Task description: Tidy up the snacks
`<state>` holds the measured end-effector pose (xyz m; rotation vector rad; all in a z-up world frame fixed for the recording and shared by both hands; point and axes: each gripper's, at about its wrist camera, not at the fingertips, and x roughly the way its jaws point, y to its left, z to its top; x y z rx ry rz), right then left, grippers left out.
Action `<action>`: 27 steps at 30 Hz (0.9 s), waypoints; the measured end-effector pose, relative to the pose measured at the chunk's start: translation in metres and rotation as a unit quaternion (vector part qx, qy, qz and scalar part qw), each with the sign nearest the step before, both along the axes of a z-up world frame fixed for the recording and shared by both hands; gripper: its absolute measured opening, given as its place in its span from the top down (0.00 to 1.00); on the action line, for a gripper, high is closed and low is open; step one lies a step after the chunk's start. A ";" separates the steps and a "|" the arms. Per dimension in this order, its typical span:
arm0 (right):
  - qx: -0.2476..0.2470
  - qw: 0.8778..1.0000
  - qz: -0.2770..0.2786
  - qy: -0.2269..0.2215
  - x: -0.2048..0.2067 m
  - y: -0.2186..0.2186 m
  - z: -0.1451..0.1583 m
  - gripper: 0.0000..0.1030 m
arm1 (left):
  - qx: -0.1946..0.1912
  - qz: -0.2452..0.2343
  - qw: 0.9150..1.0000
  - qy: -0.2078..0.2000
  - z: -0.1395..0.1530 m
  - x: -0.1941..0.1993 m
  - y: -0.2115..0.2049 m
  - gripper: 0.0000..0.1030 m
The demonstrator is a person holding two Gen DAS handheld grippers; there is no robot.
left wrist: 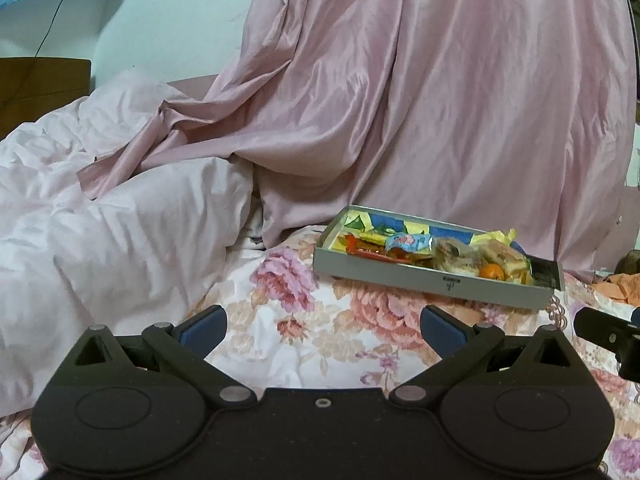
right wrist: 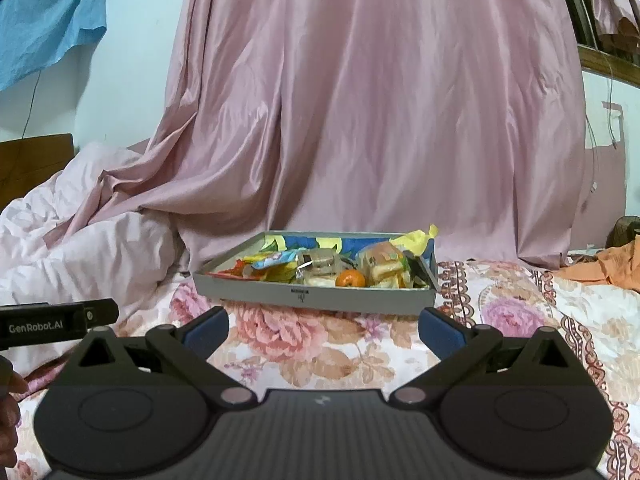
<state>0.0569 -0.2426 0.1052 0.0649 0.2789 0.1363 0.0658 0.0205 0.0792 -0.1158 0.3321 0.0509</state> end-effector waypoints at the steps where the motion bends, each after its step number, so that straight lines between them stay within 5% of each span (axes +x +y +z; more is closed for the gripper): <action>1: 0.001 1.000 0.000 0.001 -0.001 0.000 -0.001 0.00 | 0.001 0.000 1.000 0.000 -0.001 -0.002 0.000 0.01; 27: 0.005 0.997 0.019 0.072 -0.008 0.006 -0.046 0.00 | 0.020 -0.001 0.998 0.061 -0.045 -0.017 0.006 0.01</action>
